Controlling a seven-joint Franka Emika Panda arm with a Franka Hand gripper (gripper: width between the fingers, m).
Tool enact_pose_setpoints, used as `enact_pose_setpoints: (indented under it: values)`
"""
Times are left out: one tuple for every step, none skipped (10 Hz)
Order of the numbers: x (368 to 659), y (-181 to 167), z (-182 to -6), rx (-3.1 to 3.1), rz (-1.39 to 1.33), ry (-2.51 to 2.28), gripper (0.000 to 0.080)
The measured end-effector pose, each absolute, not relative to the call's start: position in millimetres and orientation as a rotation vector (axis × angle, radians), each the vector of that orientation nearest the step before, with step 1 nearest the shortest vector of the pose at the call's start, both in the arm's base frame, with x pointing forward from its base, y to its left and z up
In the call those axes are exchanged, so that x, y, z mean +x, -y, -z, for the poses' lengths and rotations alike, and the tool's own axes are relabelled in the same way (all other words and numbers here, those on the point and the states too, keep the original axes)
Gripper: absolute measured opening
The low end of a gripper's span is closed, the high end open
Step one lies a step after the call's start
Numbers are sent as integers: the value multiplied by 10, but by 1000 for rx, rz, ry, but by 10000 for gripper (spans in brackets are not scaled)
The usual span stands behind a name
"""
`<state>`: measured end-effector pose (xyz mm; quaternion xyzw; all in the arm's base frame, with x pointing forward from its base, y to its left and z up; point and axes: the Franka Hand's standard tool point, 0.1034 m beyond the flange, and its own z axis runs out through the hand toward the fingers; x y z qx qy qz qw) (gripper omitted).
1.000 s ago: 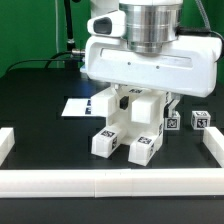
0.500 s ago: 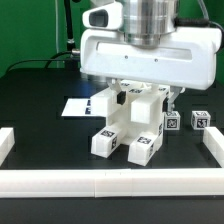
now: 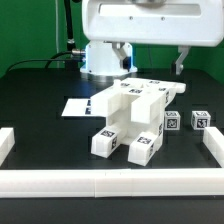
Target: Assemble chair
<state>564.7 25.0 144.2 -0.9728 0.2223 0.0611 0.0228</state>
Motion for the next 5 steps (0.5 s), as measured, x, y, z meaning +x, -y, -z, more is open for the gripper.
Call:
enact_pose_setpoints:
  values:
    - [5645, -251, -1433, -3013, -192, -688, 649]
    - [5645, -250, -1433, -3017, -191, -670, 649]
    - [5643, -249, -1427, -3022, -192, -641, 649]
    - [5640, -247, -1426, -3025, -192, -632, 649]
    - [5583, -218, -1430, -3061, -193, -365, 649]
